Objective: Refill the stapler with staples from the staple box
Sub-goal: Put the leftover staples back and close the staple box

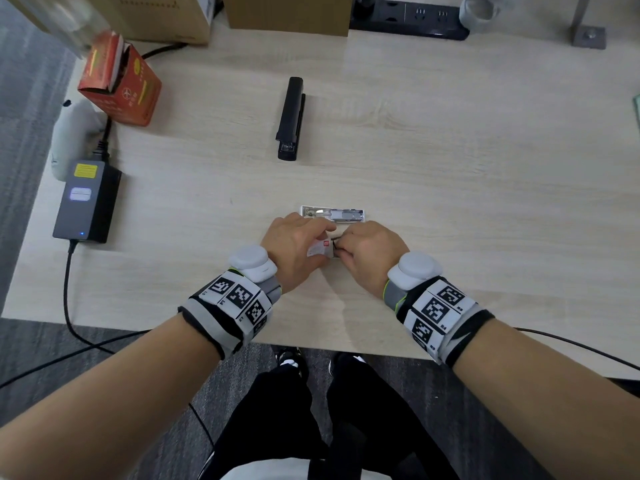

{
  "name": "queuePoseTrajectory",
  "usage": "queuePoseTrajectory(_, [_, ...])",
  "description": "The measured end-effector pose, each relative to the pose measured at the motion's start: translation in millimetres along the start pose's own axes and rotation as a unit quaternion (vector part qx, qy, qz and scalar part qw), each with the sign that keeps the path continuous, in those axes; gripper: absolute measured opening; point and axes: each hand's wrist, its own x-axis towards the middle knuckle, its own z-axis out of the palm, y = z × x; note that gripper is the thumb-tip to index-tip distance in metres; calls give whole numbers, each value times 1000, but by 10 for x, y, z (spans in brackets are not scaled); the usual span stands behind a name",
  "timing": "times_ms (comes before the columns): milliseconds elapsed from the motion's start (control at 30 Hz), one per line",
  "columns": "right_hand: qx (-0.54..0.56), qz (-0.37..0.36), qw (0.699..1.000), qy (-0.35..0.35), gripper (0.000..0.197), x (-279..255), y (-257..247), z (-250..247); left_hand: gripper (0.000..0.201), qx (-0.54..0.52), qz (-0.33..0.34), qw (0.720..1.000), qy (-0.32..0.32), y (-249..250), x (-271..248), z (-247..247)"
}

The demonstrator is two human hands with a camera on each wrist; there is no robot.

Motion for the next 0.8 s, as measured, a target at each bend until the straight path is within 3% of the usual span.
queuePoseTrajectory(433, [12, 11, 999, -30, 19, 50, -6, -150, 47, -7, 1, 1000, 2, -5, -1, -9])
queuePoseTrajectory(800, [58, 29, 997, 53, 11, -21, -18, -40, 47, -9, 0, 1000, 10, -5, -2, -5])
